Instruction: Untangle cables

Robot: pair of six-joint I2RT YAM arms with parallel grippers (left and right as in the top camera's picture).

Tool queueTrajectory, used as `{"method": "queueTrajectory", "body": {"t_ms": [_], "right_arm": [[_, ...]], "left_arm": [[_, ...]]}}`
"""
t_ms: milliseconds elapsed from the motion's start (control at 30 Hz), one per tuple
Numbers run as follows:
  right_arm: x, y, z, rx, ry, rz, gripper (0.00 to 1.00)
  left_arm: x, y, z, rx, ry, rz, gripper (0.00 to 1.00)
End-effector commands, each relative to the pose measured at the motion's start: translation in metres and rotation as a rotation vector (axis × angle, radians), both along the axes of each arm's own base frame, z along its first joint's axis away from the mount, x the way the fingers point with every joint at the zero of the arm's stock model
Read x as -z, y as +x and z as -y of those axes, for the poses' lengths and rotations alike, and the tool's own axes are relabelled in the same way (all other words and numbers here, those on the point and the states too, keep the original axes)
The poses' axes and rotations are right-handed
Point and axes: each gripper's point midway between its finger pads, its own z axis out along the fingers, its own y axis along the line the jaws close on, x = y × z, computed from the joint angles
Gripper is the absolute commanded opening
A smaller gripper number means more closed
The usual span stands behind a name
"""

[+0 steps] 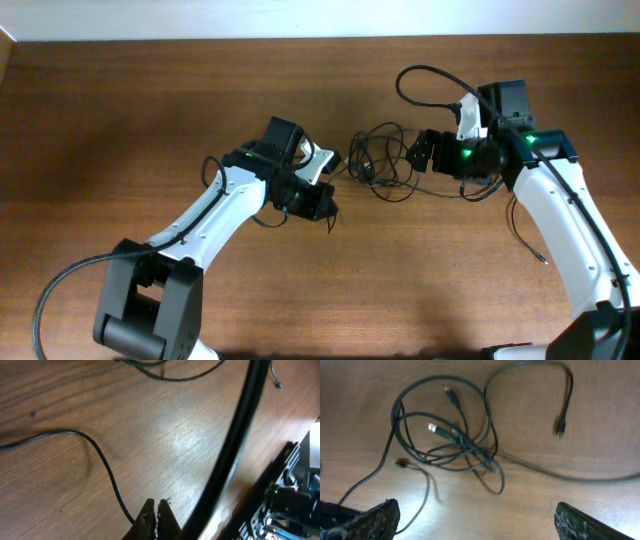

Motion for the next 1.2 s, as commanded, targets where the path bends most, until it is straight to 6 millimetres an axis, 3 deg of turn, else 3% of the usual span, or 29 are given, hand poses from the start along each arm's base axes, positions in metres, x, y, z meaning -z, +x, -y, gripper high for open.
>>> {"method": "queueTrajectory", "body": {"t_ms": [0, 233, 367, 400, 433, 533, 667, 733, 767, 867, 967, 1033, 1167], "right_arm": [[0.024, 0.002, -0.012, -0.196, -0.081, 0.039, 0.99], [0.079, 0.038, -0.061, -0.338, -0.095, 0.099, 0.99], [0.108, 0.056, -0.049, -0.273, -0.167, 0.088, 1.00], [0.115, 0.054, -0.040, -0.255, -0.214, 0.063, 0.70], [0.119, 0.050, -0.030, -0.237, -0.264, 0.038, 0.49], [0.128, 0.034, -0.009, -0.213, -0.360, -0.049, 0.18], [0.134, 0.023, 0.028, -0.073, -0.406, -0.151, 0.05], [0.137, 0.014, 0.054, 0.055, -0.395, -0.227, 0.05], [0.138, 0.007, 0.067, 0.118, -0.385, -0.271, 0.05], [0.139, -0.003, 0.094, 0.204, -0.374, -0.333, 0.05], [0.140, -0.010, 0.122, 0.275, -0.364, -0.374, 0.05], [0.140, -0.016, 0.138, 0.316, -0.357, -0.399, 0.05], [0.141, -0.022, 0.158, 0.372, -0.345, -0.423, 0.05]], "left_arm": [[-0.001, -0.002, -0.002, 0.022, 0.008, 0.013, 0.00], [0.004, -0.040, 0.010, 0.101, 0.051, -0.084, 0.00], [0.004, -0.055, 0.021, 0.150, 0.058, -0.093, 0.00], [0.004, -0.057, 0.020, 0.150, 0.063, -0.102, 0.00], [0.005, -0.057, 0.020, 0.150, 0.065, -0.105, 0.00], [0.009, -0.055, 0.014, 0.135, 0.106, -0.096, 0.00], [0.015, -0.059, 0.001, 0.123, 0.181, -0.118, 0.00], [0.022, -0.064, -0.017, 0.095, 0.288, -0.142, 0.00], [0.030, -0.065, -0.042, 0.000, 0.440, -0.176, 0.00], [0.034, -0.065, -0.078, -0.112, 0.641, -0.181, 0.00], [0.032, -0.071, -0.088, -0.120, 0.677, -0.206, 0.00], [0.020, -0.067, -0.096, -0.156, 0.664, -0.203, 0.00], [-0.080, -0.014, -0.113, -0.376, 0.467, 0.066, 0.00]]}}
